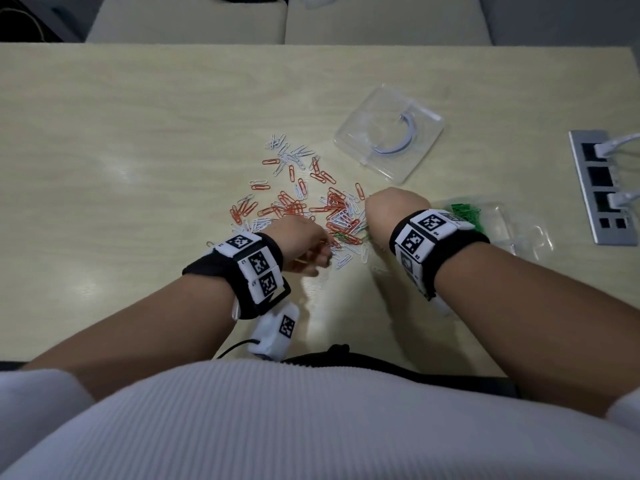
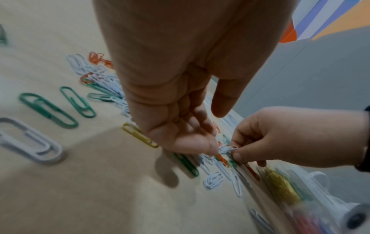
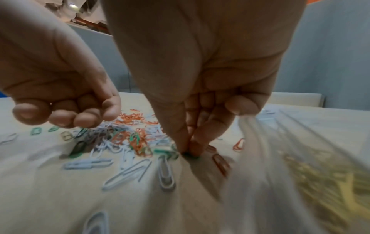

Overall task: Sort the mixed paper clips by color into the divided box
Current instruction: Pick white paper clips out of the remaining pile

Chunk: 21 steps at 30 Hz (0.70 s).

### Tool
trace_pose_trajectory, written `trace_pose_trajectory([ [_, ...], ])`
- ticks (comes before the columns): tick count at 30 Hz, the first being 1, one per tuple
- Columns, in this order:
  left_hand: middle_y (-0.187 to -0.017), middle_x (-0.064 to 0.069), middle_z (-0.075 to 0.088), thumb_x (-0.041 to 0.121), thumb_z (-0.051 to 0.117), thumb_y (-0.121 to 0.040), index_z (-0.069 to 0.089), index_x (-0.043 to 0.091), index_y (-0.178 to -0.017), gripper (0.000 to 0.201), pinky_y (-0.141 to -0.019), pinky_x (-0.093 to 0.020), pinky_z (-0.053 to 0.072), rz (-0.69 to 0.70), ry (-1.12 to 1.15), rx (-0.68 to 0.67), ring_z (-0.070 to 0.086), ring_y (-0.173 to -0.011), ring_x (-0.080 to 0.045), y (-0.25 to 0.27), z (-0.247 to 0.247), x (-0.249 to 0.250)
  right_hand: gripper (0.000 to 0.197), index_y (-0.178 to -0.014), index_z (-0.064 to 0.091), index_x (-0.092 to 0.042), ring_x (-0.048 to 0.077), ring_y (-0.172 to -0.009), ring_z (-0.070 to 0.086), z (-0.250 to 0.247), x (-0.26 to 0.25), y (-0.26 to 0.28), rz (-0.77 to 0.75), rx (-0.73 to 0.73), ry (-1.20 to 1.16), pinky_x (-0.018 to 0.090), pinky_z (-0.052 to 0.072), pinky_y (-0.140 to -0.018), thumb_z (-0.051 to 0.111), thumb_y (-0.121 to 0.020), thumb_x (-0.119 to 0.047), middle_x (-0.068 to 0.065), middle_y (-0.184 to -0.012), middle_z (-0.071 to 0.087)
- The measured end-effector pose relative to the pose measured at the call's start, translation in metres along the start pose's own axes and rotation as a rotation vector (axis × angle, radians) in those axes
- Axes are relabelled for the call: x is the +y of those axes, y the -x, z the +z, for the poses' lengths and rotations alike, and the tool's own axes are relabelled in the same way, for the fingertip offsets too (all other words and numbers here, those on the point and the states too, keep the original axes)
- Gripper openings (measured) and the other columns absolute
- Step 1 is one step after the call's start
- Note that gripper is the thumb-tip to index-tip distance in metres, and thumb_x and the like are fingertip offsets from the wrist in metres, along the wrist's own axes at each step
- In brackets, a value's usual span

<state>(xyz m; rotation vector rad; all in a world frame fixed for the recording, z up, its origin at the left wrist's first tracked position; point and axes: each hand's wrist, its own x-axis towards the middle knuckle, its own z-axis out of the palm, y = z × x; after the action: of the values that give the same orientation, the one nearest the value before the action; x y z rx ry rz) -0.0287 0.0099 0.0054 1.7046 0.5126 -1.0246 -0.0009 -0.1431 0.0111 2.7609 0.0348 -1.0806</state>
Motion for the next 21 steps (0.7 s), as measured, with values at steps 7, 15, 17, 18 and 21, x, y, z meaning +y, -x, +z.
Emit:
trace_pose_trajectory([
  [7,-0.077,-0.007,0.068,0.017,0.05,-0.094,0.068,0.007,-0.095,0.02,-0.072,-0.032,0.056,-0.013,0.063,-0.064,0.066,-0.074,-0.02,-0.012,0.0,0.015,0.011,-0.085,0.061,-0.015,0.026,-0.072,0.057,-0.004,0.001,0.002,0.001,-0.022,-0.002,0.03,0.045,-0.063,0.065,-0.077,-0.022,0.003,-0.072,0.053],
  [15,-0.072,-0.009,0.066,0.013,0.049,-0.094,0.066,0.002,-0.096,0.021,-0.059,-0.028,0.058,-0.008,0.11,-0.063,0.066,-0.068,-0.021,-0.018,0.009,0.018,0.012,-0.078,0.056,-0.014,0.023,-0.068,0.054,0.009,0.007,0.008,-0.082,0.039,-0.01,0.028,0.043,-0.062,0.053,-0.09,-0.015,0.001,-0.066,0.049],
  [17,-0.072,-0.011,0.065,0.016,0.047,-0.096,0.064,0.002,-0.095,0.023,-0.063,-0.032,0.059,-0.007,0.145,-0.073,0.065,-0.066,-0.022,-0.018,0.012,0.017,0.013,-0.077,0.056,-0.015,0.023,-0.07,0.054,0.007,0.007,0.012,-0.119,0.068,-0.04,0.028,0.043,-0.062,0.054,-0.088,-0.02,0.001,-0.069,0.05],
  [18,-0.074,-0.012,0.065,0.021,0.045,-0.098,0.064,0.003,-0.094,0.026,-0.067,-0.034,0.059,-0.006,0.164,-0.082,0.065,-0.067,-0.023,-0.018,0.014,0.016,0.012,-0.078,0.057,-0.015,0.023,-0.073,0.055,0.004,0.005,0.015,-0.142,0.093,-0.082,0.029,0.044,-0.063,0.054,-0.087,-0.022,0.002,-0.073,0.054],
  [21,-0.073,-0.011,0.062,0.034,0.045,-0.099,0.062,0.008,-0.089,0.033,-0.07,-0.036,0.058,-0.012,0.206,-0.13,0.062,-0.064,-0.023,-0.018,0.018,0.015,0.015,-0.089,0.066,-0.015,0.023,-0.085,0.059,-0.004,0.001,0.02,-0.262,0.118,-0.266,0.03,0.047,-0.071,0.054,-0.086,-0.023,0.003,-0.087,0.064],
])
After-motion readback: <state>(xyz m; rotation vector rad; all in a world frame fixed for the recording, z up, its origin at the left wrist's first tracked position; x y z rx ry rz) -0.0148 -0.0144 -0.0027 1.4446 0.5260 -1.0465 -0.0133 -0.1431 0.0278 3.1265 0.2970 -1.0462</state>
